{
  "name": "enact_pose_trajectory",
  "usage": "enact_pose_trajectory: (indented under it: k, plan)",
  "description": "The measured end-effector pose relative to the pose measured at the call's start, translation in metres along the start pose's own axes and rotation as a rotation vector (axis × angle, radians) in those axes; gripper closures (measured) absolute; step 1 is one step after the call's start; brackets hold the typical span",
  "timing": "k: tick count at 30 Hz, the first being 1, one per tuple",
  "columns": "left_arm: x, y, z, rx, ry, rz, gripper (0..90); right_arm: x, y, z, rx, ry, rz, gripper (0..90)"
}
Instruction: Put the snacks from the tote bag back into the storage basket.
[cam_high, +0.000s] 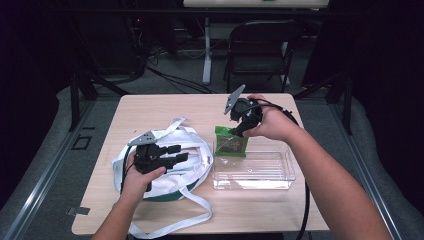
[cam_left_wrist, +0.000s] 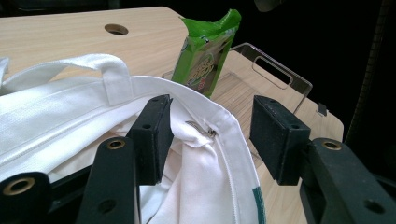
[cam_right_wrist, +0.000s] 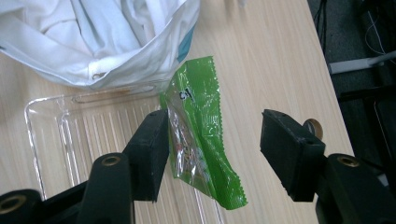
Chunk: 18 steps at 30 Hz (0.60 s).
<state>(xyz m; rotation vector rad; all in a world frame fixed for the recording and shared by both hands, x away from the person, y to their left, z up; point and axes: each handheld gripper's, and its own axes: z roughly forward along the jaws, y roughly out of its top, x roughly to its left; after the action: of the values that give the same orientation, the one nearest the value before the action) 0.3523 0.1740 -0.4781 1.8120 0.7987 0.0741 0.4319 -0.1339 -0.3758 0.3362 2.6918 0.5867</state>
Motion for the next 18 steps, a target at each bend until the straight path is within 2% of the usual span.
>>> enact_pose_trajectory:
  k: [7,18]
  plan:
    - [0.000,0.000,0.001,0.001,0.000,-0.002,48.4,-0.004,-0.010,-0.006,-0.077,0.002,0.118,42.4]
    - [0.001,0.000,0.000,0.000,0.003,-0.005,48.4,-0.011,-0.022,-0.005,-0.130,0.007,0.280,42.8]
